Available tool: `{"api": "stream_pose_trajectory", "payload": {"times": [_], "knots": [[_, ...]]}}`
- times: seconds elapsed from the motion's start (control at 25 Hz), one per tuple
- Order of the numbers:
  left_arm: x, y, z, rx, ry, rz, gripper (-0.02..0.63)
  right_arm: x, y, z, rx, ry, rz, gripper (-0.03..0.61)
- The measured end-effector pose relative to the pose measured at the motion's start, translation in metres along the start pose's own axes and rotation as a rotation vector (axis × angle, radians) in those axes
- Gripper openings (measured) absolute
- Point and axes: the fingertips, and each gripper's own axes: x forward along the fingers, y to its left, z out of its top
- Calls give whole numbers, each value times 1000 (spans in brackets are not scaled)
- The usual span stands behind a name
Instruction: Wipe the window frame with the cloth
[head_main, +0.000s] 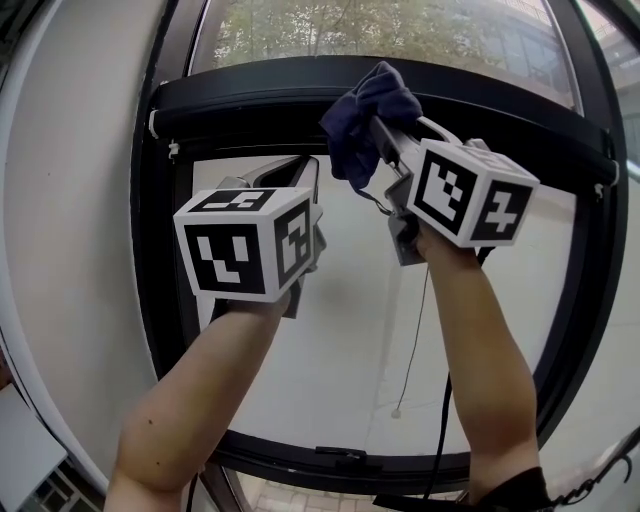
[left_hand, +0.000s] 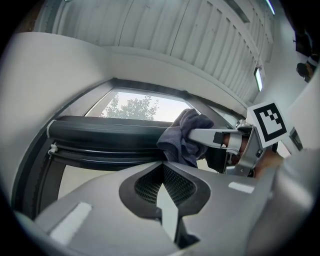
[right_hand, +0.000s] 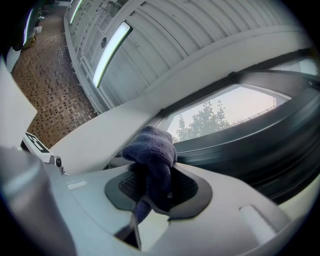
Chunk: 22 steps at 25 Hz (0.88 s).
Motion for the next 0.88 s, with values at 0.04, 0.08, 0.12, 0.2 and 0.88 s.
{"api": "stream_pose_trajectory", "payload": {"times": [0.04,0.08,0.12,0.2,0.88], "knots": [[2,-5,1,4,-2,2,-6,-3,-4,0,-2,1,-1,121],[4,-10,2,7,-3,2,-6,-7,-9,1,-4,2,-1,121],[7,-16,2,9,-3,1,-6,-10,-13,2,-6,2,0,121],[11,-26,2,9,1,0,-6,-16,-21,4,-7,1,4,121],[33,-86,-8,-88,-18,37,-6,-62,-78,13,-44,25,19,121]]}}
